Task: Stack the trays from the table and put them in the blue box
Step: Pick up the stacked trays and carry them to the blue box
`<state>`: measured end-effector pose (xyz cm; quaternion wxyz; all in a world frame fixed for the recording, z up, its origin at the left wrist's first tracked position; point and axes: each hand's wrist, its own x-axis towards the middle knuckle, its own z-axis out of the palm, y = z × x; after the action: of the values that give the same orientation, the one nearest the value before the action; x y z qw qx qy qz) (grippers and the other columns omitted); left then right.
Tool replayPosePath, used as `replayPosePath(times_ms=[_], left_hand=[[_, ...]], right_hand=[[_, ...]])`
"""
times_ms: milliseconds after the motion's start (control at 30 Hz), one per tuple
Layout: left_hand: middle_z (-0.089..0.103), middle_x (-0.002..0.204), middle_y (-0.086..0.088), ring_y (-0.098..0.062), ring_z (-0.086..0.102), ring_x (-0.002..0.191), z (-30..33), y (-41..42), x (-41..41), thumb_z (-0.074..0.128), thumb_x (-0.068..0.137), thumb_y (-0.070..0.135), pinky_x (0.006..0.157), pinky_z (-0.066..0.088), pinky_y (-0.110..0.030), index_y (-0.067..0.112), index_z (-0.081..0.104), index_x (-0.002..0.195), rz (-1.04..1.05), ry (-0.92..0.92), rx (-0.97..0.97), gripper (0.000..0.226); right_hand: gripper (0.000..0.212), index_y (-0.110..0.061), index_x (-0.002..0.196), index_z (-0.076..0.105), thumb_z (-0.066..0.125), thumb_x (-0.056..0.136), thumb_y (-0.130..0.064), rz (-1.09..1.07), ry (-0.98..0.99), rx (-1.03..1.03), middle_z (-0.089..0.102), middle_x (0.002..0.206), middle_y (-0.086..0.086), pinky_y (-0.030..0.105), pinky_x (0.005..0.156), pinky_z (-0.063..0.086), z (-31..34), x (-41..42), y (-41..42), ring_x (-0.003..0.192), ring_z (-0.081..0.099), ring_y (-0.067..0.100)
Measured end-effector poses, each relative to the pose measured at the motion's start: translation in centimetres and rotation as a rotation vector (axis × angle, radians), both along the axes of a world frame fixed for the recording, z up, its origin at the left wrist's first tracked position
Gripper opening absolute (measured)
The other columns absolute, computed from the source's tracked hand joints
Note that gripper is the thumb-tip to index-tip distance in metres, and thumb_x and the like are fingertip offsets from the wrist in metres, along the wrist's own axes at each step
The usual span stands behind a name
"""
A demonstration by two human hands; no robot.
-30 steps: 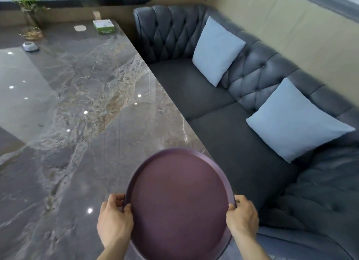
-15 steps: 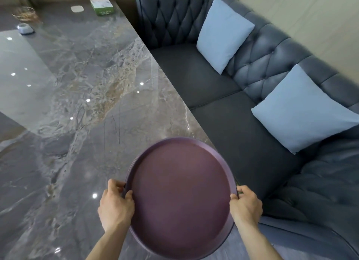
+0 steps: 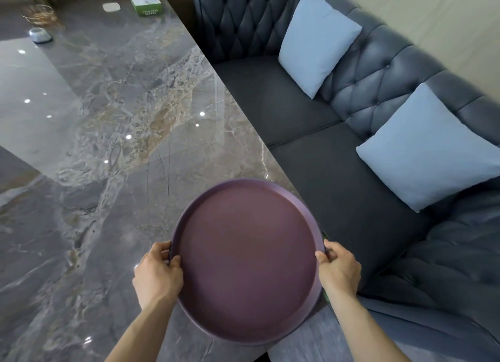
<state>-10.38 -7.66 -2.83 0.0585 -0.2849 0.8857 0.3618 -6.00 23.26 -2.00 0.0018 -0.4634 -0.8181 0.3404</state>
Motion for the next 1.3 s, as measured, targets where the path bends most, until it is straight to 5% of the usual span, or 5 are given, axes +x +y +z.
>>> replayPosePath(times_ms=[400, 567, 767, 967, 1300], left_hand=[[0.069, 0.102, -0.004, -0.028, 0.065, 0.095, -0.5, 0.2, 0.4, 0.064, 0.083, 0.016, 0.084, 0.046, -0.042, 0.025, 0.063, 0.106, -0.054, 0.047, -0.07, 0.025], [0.068, 0.091, 0.003, -0.026, 0.06, 0.091, -0.4, -0.2, -0.4, 0.064, 0.082, 0.02, 0.082, 0.042, -0.039, 0.029, 0.056, 0.101, -0.019, -0.071, 0.018, 0.022], [0.065, 0.088, -0.001, -0.026, 0.058, 0.085, -0.4, -0.2, -0.9, 0.069, 0.08, 0.041, 0.082, 0.047, -0.037, 0.017, 0.064, 0.096, 0.07, -0.184, 0.118, 0.029], [0.065, 0.095, -0.003, -0.029, 0.062, 0.091, 2.1, -1.2, -1.9, 0.062, 0.084, 0.038, 0.085, 0.05, -0.045, 0.02, 0.055, 0.099, 0.171, -0.04, 0.299, 0.024], [0.053, 0.131, 0.004, -0.021, 0.054, 0.117, 17.9, -6.3, -5.9, 0.045, 0.097, 0.023, 0.103, 0.043, -0.041, 0.024, 0.04, 0.143, 0.2, 0.337, 0.595, 0.046]], right_hand=[[0.04, -0.016, 0.13, 0.063, 0.066, 0.091, -0.017, 0.233, -0.044, 0.21, 0.07, 0.098, 0.011, 0.042, 0.079, 0.054, -0.5, 0.6, -0.1, 0.095, 0.065, 0.035], [0.045, -0.021, 0.141, 0.051, 0.056, 0.096, -0.022, 0.151, -0.131, 0.069, 0.066, 0.123, 0.012, 0.047, 0.097, 0.05, -0.3, -0.1, -0.3, 0.119, 0.058, 0.035], [0.034, -0.007, 0.118, 0.063, 0.061, 0.093, -0.029, 0.109, -0.148, 0.084, 0.064, 0.117, 0.016, 0.042, 0.086, 0.049, -0.3, -0.2, -0.9, 0.107, 0.061, 0.036], [0.034, -0.011, 0.124, 0.061, 0.059, 0.093, -0.026, 0.123, 0.048, -0.136, 0.058, 0.118, 0.011, 0.047, 0.098, 0.049, 2.1, -1.7, -1.8, 0.111, 0.059, 0.033], [0.022, -0.012, 0.105, 0.067, 0.047, 0.096, -0.009, 0.271, 0.428, -0.268, 0.07, 0.101, 0.005, 0.036, 0.084, 0.053, 17.8, -10.3, -7.3, 0.094, 0.065, 0.028]])
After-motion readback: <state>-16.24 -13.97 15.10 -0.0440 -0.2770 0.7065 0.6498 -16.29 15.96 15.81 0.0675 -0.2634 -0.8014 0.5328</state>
